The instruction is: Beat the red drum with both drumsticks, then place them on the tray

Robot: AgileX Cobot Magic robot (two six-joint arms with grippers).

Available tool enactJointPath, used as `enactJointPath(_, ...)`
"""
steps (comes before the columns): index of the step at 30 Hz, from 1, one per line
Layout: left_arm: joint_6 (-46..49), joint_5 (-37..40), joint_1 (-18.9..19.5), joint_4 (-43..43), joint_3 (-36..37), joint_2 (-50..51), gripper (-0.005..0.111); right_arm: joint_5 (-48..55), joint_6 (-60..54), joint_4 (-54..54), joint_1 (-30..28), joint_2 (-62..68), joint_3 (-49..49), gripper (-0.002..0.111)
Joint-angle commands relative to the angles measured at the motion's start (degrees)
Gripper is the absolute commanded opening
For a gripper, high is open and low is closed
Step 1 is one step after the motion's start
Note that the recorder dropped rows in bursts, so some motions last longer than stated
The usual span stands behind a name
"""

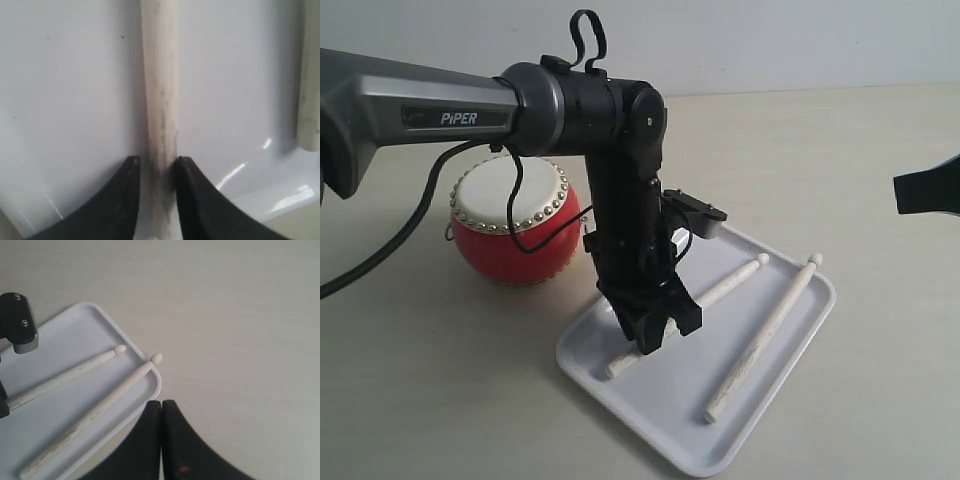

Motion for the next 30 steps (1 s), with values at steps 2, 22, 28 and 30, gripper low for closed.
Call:
enactJointPath(2,-0.6,0.0,0.2,-0.1,-0.3,-1.6,0.027,-0.6,-0.3,-0.2,-0.2,0.1,0.0,0.0)
enactJointPath(22,-0.1,-2.0,8.5,-2.5,6.1,-30.0,0.0,-2.0,-32.7,7.4,-17.9,37.0,-17.1,0.0)
enactJointPath(28,-0.6,-11.0,8.5,-1.8,17.2,-44.8,0.0,3.7,-43.0,10.5,-19.6,50.2,-27.2,0.0)
enactJointPath(30,-1.8,-12.7,8.5,-1.1,20.0,-49.1,0.0,2.2,-44.3,10.5,-19.6,52.3,-29.0,0.0)
